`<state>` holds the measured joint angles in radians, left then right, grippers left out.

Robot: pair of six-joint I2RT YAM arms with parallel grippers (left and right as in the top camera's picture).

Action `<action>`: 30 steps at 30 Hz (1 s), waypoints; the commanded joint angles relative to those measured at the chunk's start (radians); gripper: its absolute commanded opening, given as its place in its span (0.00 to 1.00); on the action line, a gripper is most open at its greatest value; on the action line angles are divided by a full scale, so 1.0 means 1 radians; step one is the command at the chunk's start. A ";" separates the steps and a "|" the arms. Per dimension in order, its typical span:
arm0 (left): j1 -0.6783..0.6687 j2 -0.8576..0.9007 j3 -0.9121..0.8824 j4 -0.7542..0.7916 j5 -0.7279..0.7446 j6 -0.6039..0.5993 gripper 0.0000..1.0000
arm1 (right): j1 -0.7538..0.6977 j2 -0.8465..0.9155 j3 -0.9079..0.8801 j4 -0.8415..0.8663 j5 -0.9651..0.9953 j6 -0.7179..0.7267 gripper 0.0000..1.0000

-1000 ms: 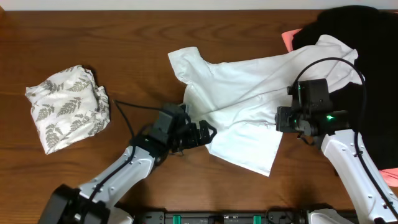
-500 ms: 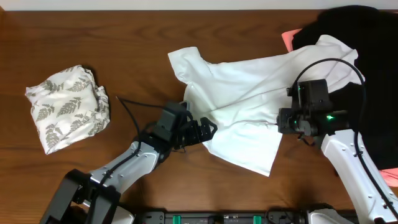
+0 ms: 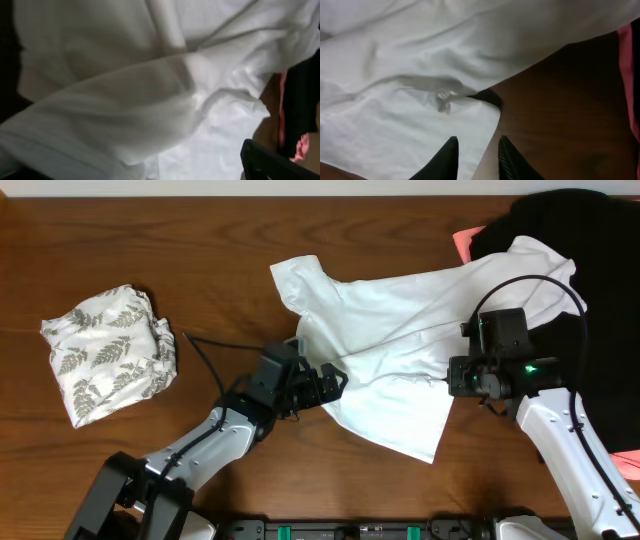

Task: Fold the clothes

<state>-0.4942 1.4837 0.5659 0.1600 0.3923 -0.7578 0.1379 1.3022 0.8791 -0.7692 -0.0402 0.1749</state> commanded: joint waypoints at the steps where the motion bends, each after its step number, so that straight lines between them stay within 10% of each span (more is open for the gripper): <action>1: -0.003 0.006 0.014 0.000 -0.051 -0.033 0.98 | -0.007 0.001 0.010 -0.010 0.006 -0.001 0.24; 18: -0.003 0.006 0.013 0.003 -0.072 -0.033 1.00 | -0.007 -0.001 0.010 -0.022 0.006 -0.001 0.22; 21: -0.003 0.006 0.013 0.003 -0.073 -0.033 0.54 | -0.007 -0.001 0.010 -0.022 0.006 -0.001 0.22; 30: -0.002 0.006 0.013 0.003 -0.100 -0.033 0.06 | -0.007 -0.001 0.010 -0.032 0.006 -0.001 0.22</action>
<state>-0.4950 1.4837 0.5659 0.1616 0.3126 -0.7944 0.1379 1.3025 0.8791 -0.7967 -0.0399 0.1749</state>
